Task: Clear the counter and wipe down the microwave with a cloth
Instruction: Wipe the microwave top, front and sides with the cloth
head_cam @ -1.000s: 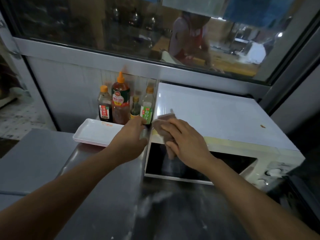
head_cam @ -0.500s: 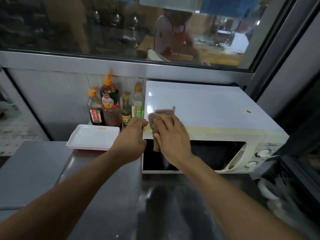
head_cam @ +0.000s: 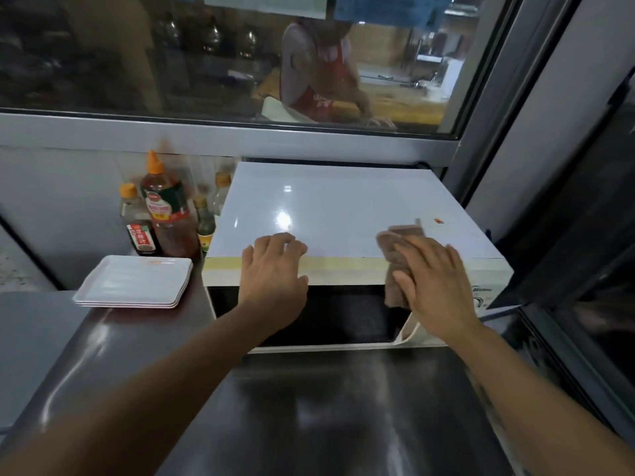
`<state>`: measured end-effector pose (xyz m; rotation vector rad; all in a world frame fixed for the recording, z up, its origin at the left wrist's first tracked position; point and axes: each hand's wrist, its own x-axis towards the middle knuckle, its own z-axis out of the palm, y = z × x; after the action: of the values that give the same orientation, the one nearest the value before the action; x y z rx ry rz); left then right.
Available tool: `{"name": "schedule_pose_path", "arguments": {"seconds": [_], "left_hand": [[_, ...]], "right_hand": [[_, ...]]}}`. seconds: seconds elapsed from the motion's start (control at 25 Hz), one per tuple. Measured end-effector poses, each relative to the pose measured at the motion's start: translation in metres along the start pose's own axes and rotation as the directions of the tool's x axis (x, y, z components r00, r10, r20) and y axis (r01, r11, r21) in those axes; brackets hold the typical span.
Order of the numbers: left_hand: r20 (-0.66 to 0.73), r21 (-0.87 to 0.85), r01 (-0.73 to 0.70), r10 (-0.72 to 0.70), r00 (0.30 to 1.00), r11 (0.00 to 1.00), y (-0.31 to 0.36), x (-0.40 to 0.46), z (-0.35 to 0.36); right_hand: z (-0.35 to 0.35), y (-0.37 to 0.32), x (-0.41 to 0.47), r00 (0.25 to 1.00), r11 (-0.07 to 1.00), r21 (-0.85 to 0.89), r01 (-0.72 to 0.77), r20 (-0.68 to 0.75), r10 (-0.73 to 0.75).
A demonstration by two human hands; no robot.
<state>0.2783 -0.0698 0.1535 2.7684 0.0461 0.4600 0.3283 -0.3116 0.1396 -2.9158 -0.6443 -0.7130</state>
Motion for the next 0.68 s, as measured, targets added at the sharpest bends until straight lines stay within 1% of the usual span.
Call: {"name": "schedule_pose_path", "arguments": {"seconds": [0.08, 0.16, 0.2, 0.24, 0.32, 0.36, 0.4, 0.48, 0.52, 0.6, 0.68], "left_hand": [[-0.023, -0.007, 0.000, -0.001, 1.000, 1.000, 0.006, 0.004, 0.006], [-0.054, 0.022, -0.001, 0.003, 0.999, 1.000, 0.006, 0.006, 0.008], [-0.061, 0.032, -0.006, 0.008, 0.998, 0.999, 0.004, 0.006, 0.008], [-0.062, 0.032, -0.010, 0.012, 0.998, 0.999, 0.003, 0.006, 0.007], [-0.054, 0.010, -0.015, 0.015, 0.998, 1.000, -0.001, 0.006, 0.003], [-0.045, 0.004, -0.022, 0.022, 0.999, 1.000, -0.004, 0.005, 0.001], [-0.034, 0.005, -0.031, 0.031, 0.999, 1.000, -0.005, 0.004, 0.000], [-0.030, -0.002, -0.037, 0.037, 0.999, 0.999, -0.007, 0.003, -0.002], [-0.035, -0.011, -0.037, 0.037, 0.999, 0.999, -0.008, 0.003, -0.002], [-0.048, -0.025, -0.037, 0.036, 0.998, 0.999, -0.009, 0.003, -0.002], [-0.057, -0.036, -0.032, 0.030, 0.998, 0.999, -0.009, 0.004, -0.001]], "right_hand": [[0.003, 0.010, -0.004, 0.997, 0.998, 0.026, -0.057, -0.045, 0.058], [0.010, -0.009, -0.004, 0.986, 0.994, 0.047, -0.094, -0.133, 0.100], [0.015, -0.026, -0.001, 0.979, 0.994, 0.066, -0.085, -0.179, 0.095], [0.020, -0.047, 0.003, 0.974, 0.994, 0.102, -0.049, -0.214, 0.070], [0.025, -0.089, 0.011, 0.959, 0.979, 0.193, 0.071, -0.284, -0.013], [0.026, -0.099, 0.015, 0.943, 0.968, 0.208, 0.137, -0.326, -0.063], [0.025, -0.097, 0.018, 0.936, 0.963, 0.188, 0.191, -0.331, -0.121], [0.024, -0.073, 0.014, 0.937, 0.961, 0.085, 0.265, -0.260, -0.235], [0.022, -0.059, 0.010, 0.945, 0.963, 0.069, 0.261, -0.222, -0.241], [0.020, -0.042, 0.005, 0.965, 0.979, 0.092, 0.183, -0.207, -0.161], [0.020, -0.059, 0.007, 0.971, 0.985, 0.138, 0.108, -0.229, -0.074]]}}
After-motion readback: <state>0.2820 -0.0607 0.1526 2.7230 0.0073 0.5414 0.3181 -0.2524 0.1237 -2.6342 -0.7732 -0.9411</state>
